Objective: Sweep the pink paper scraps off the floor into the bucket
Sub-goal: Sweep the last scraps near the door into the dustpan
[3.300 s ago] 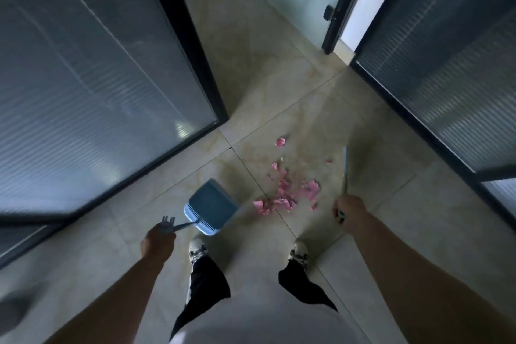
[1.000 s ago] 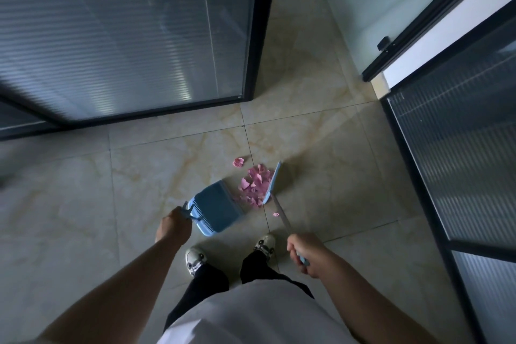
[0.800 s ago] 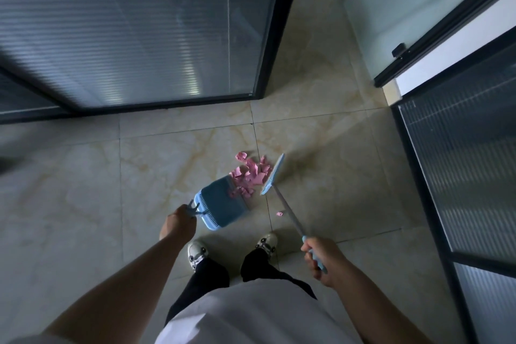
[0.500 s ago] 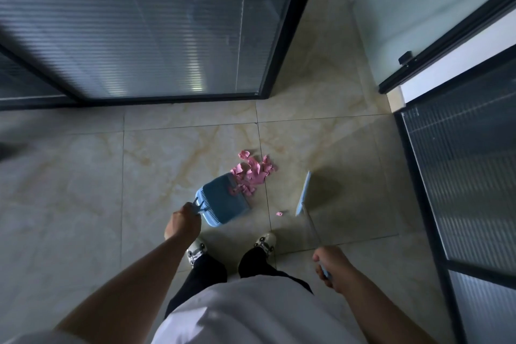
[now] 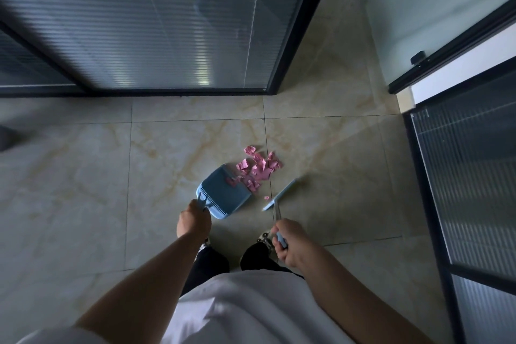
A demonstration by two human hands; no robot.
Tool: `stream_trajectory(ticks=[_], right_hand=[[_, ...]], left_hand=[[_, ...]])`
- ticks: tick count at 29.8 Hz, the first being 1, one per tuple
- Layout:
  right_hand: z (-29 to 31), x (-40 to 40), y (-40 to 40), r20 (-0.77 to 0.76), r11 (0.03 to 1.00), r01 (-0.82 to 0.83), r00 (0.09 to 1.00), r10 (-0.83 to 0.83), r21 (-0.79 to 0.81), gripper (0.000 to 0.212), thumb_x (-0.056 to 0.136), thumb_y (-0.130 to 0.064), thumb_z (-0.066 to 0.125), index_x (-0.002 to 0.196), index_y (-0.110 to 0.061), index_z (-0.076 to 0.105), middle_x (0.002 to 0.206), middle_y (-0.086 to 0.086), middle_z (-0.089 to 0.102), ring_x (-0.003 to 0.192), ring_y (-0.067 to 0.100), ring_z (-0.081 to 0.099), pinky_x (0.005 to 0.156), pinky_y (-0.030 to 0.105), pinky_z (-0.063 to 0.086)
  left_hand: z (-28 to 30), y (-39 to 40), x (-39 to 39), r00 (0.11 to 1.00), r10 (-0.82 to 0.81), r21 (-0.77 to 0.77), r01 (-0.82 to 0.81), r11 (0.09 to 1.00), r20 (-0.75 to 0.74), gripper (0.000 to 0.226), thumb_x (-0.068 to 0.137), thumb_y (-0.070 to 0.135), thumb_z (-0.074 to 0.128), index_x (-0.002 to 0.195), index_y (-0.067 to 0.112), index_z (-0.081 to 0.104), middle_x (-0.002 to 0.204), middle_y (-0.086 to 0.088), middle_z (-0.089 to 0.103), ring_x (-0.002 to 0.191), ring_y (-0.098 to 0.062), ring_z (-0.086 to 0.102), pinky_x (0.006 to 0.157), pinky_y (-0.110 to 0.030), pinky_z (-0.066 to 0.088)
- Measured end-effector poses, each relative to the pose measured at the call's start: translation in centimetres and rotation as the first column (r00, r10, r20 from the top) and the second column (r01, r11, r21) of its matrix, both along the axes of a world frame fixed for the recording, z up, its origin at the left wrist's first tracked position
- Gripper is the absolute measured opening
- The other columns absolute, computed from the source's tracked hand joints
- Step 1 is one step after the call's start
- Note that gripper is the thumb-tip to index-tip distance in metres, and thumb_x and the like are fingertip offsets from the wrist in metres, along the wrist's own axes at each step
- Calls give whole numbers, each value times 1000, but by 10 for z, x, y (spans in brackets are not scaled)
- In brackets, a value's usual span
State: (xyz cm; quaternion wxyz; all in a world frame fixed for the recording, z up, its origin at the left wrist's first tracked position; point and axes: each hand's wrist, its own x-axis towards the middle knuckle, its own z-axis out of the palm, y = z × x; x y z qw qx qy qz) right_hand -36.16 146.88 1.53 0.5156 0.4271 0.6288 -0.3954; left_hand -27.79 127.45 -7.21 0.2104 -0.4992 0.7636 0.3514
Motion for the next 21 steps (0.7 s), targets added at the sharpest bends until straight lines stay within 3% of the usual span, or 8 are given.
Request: stream_trajectory(ticks=[6, 12, 21], right_hand=[[-3, 6, -5, -10, 997, 68, 998, -68, -33, 15, 82, -5, 41, 69, -13, 43, 46, 2, 37, 31, 10, 24, 36, 11, 15], [8, 4, 7, -38, 978, 192, 980, -195, -80, 19, 88, -7, 43, 70, -14, 42, 42, 0, 36, 28, 9, 26, 33, 11, 16], [30, -1, 33, -77, 999, 42, 996, -42, 4, 15, 85, -7, 46, 72, -12, 44, 44, 1, 32, 25, 8, 20, 37, 7, 14]], left_hand=[[-2, -10, -5, 1000, 15, 19, -15, 1000, 6, 28, 88, 14, 48, 114, 8, 59, 107, -23, 65, 98, -40, 61, 80, -40, 48], [1, -17, -17, 998, -61, 34, 62, 998, -10, 26, 87, 13, 46, 107, 7, 61, 102, -20, 66, 92, -37, 61, 67, -33, 43], [-3, -20, -17, 995, -97, 11, 97, 995, 5, 25, 89, 14, 47, 108, 5, 61, 102, -20, 66, 91, -38, 62, 65, -32, 42]])
